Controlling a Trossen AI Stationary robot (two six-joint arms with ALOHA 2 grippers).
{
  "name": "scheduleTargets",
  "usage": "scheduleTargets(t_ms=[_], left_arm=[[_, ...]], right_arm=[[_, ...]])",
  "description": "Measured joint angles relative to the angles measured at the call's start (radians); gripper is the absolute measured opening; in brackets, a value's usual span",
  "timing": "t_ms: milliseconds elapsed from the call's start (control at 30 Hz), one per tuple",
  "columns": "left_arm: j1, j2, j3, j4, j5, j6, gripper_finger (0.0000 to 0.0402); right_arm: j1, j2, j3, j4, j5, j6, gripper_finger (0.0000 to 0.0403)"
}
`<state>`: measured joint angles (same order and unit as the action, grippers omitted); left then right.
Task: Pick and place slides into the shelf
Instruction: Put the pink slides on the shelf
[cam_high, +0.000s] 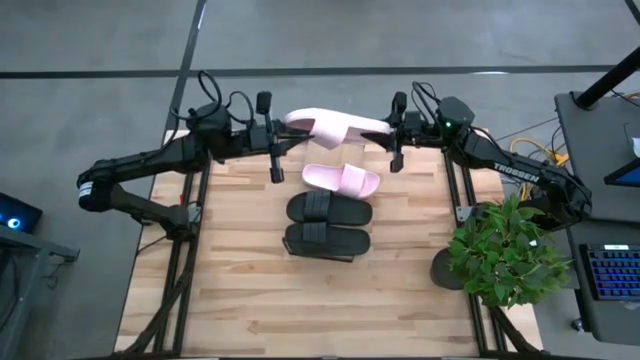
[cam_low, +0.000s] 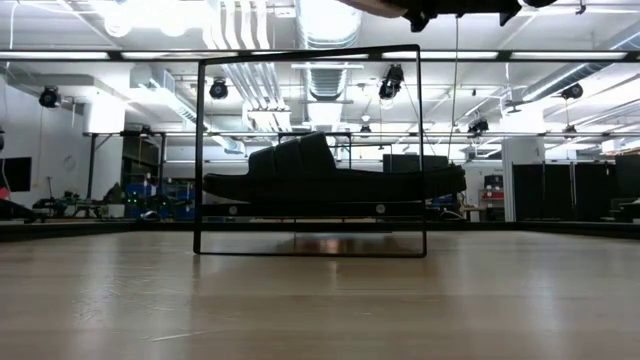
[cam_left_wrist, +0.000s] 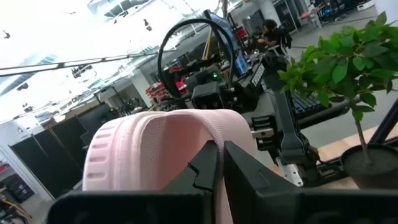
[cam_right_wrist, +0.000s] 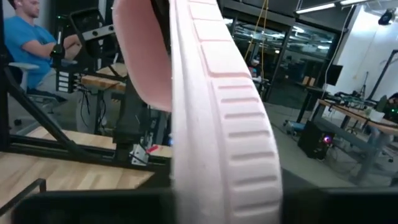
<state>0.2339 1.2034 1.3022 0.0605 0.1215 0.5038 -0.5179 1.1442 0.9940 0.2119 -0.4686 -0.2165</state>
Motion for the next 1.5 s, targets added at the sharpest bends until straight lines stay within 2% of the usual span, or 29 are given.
scheduleTargets(t_ms=[33, 133, 267, 333, 500, 667, 800, 933, 1100, 1333, 1500], left_arm=[[0.0, -0.002, 0.0, -0.001, 0.0, 0.0, 0.0], [0.0, -0.011, 0.0, -0.031, 0.0, 0.006, 0.0], [0.0, -0.032, 0.01, -0.153, -0.007, 0.009, 0.001], [0.002, -0.051, 0.017, -0.24, -0.024, 0.011, 0.0031], [0.002, -0.113, 0.026, -0.352, -0.062, 0.011, 0.0112], [0.001, -0.127, 0.032, -0.405, -0.067, -0.03, 0.0185], [0.002, -0.102, 0.053, -0.486, -0.066, -0.057, 0.0216], [0.002, -0.046, 0.062, -0.566, -0.067, -0.057, 0.0228], [0.002, 0.006, 0.126, -0.676, -0.095, -0.053, 0.0229], [0.017, 0.065, 0.186, -0.811, -0.115, -0.08, 0.0229], [0.045, 0.106, 0.19, -0.844, -0.127, -0.104, 0.0229]], right_arm=[[0.0, 0.0, 0.001, -0.001, 0.0, 0.0, 0.0048], [0.0, 0.0, 0.023, -0.057, -0.002, -0.001, 0.005], [0.002, 0.001, 0.089, -0.254, -0.002, 0.003, 0.005], [0.003, 0.002, 0.124, -0.359, 0.007, 0.003, 0.005], [0.016, 0.003, 0.227, -0.608, 0.146, -0.029, 0.005], [0.023, 0.018, 0.327, -0.776, 0.156, -0.004, 0.005], [0.037, 0.071, 0.409, -0.892, 0.156, 0.007, 0.005], [0.055, 0.155, 0.502, -1.019, 0.165, 0.006, 0.005], [0.09, 0.27, 0.645, -1.188, 0.269, -0.031, 0.005], [0.134, 0.38, 0.846, -1.324, 0.305, -0.08, 0.005], [0.169, 0.442, 0.965, -1.403, 0.317, -0.101, 0.005]])
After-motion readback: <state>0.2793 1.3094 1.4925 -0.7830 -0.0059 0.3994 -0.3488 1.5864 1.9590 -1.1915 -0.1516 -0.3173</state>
